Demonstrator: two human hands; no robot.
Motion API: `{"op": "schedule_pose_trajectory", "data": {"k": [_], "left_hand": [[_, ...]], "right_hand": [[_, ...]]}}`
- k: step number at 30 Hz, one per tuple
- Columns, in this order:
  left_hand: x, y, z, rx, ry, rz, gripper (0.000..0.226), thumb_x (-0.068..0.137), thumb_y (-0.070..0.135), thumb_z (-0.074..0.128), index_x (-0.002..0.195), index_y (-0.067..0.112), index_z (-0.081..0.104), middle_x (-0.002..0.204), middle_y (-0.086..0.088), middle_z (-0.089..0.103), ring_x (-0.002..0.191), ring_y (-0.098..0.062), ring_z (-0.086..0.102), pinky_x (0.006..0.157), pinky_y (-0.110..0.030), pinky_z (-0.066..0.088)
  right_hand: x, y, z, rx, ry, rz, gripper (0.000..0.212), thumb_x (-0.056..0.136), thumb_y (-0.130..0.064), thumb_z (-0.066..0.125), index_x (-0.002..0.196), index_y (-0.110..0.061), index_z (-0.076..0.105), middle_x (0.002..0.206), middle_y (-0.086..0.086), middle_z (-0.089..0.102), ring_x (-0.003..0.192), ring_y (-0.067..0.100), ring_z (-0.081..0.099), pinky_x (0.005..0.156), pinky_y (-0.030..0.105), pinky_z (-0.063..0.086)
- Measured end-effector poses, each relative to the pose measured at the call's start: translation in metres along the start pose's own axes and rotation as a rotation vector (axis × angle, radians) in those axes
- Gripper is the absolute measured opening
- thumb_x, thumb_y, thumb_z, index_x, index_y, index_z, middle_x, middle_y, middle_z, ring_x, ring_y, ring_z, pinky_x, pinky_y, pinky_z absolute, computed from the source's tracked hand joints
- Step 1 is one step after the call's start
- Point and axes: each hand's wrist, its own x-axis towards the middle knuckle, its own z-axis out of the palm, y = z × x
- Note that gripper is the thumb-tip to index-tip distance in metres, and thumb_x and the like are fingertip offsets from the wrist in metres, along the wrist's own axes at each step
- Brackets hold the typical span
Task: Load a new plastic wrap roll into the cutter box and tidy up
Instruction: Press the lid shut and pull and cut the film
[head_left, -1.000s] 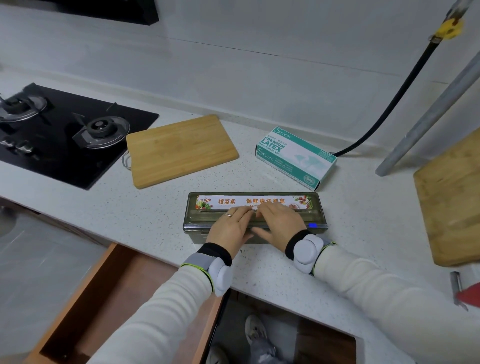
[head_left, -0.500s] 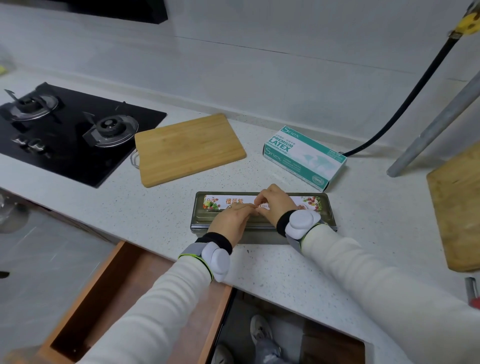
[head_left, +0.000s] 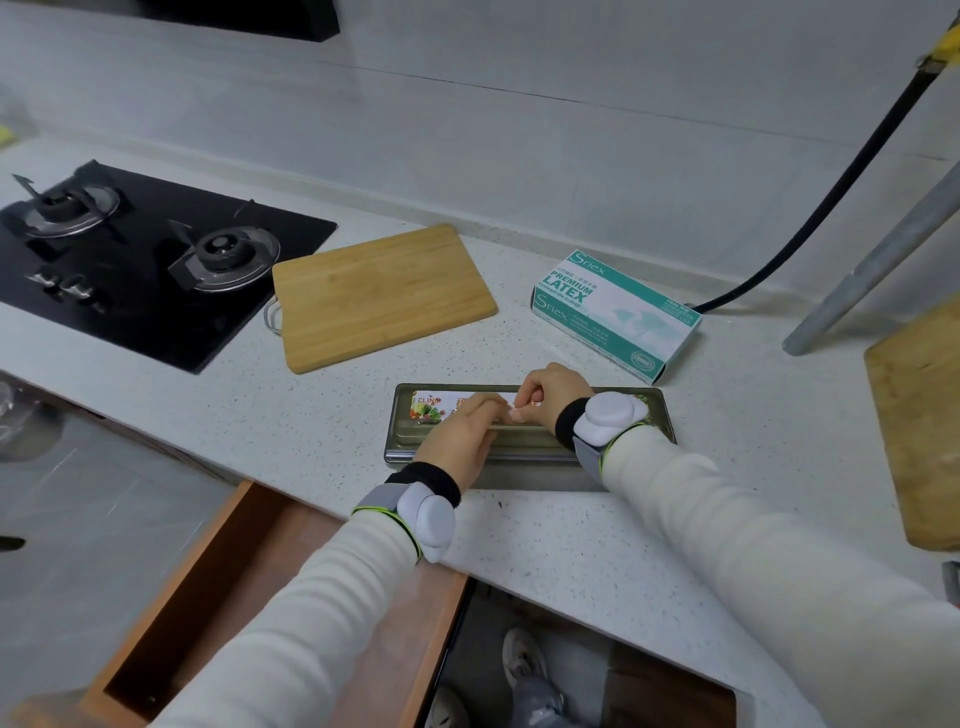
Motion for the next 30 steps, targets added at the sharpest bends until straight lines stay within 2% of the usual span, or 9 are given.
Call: {"op": "schedule_pose_trajectory", "data": {"k": [4,9,12,14,18,25,30], "left_hand": [[0.004,-0.012,-0.011,0.027,0.071,-0.098,0.031,0.088,0.002,0.056,0.119,0.004,0.058,0.129,-0.01,0.053,0.119,-0.024,0.05,0.099,-0.027,0.041],[0.007,-0.037,-0.029,0.152,0.047,-0.301,0.035,0.084,0.018,0.067,0.117,0.011,0.059,0.12,-0.008,0.053,0.113,-0.027,0.043,0.095,-0.031,0.039],[0.009,-0.046,-0.038,0.174,-0.021,-0.314,0.026,0.083,0.019,0.069,0.107,0.01,0.063,0.115,-0.008,0.054,0.109,-0.026,0.045,0.09,-0.029,0.039],[0.013,-0.047,-0.044,0.189,-0.101,-0.319,0.023,0.083,0.02,0.068,0.104,0.01,0.064,0.112,-0.009,0.055,0.107,-0.025,0.047,0.088,-0.027,0.039],[0.021,-0.047,-0.049,0.217,-0.229,-0.318,0.014,0.087,0.018,0.062,0.098,0.009,0.065,0.11,-0.01,0.057,0.106,-0.026,0.049,0.089,-0.03,0.042],[0.021,-0.045,-0.05,0.176,-0.201,-0.342,0.012,0.091,0.011,0.053,0.098,0.006,0.061,0.1,-0.011,0.067,0.089,-0.026,0.057,0.078,-0.032,0.047],[0.018,-0.043,-0.049,0.095,-0.15,-0.362,0.013,0.092,0.013,0.054,0.098,0.007,0.063,0.101,-0.009,0.068,0.095,-0.027,0.061,0.083,-0.033,0.048]], "right_hand": [[0.001,0.0,-0.001,-0.007,0.001,0.002,0.021,0.075,-0.026,0.076,0.09,-0.012,0.07,0.094,0.001,0.047,0.089,0.022,0.057,0.083,0.03,0.045],[0.002,0.0,0.0,-0.003,-0.011,0.001,0.022,0.076,-0.024,0.075,0.091,-0.01,0.07,0.104,0.008,0.054,0.098,0.025,0.059,0.083,0.029,0.045],[0.002,0.001,0.002,0.007,-0.007,0.007,0.022,0.076,-0.023,0.075,0.092,-0.009,0.069,0.103,0.008,0.052,0.1,0.026,0.058,0.083,0.028,0.044],[0.003,0.001,0.003,0.008,-0.005,0.008,0.022,0.077,-0.023,0.074,0.092,-0.009,0.069,0.11,0.011,0.054,0.1,0.026,0.058,0.084,0.028,0.044],[0.003,0.001,0.003,-0.001,-0.01,0.004,0.021,0.077,-0.023,0.074,0.093,-0.009,0.069,0.113,0.013,0.054,0.1,0.026,0.058,0.082,0.028,0.044],[0.003,0.001,0.003,-0.016,-0.018,0.012,0.021,0.077,-0.024,0.074,0.092,-0.01,0.069,0.112,0.011,0.054,0.1,0.025,0.057,0.083,0.028,0.043],[0.003,0.001,0.002,-0.012,-0.01,0.008,0.021,0.077,-0.024,0.074,0.092,-0.01,0.068,0.099,0.003,0.046,0.086,0.016,0.05,0.08,0.025,0.041]]}}
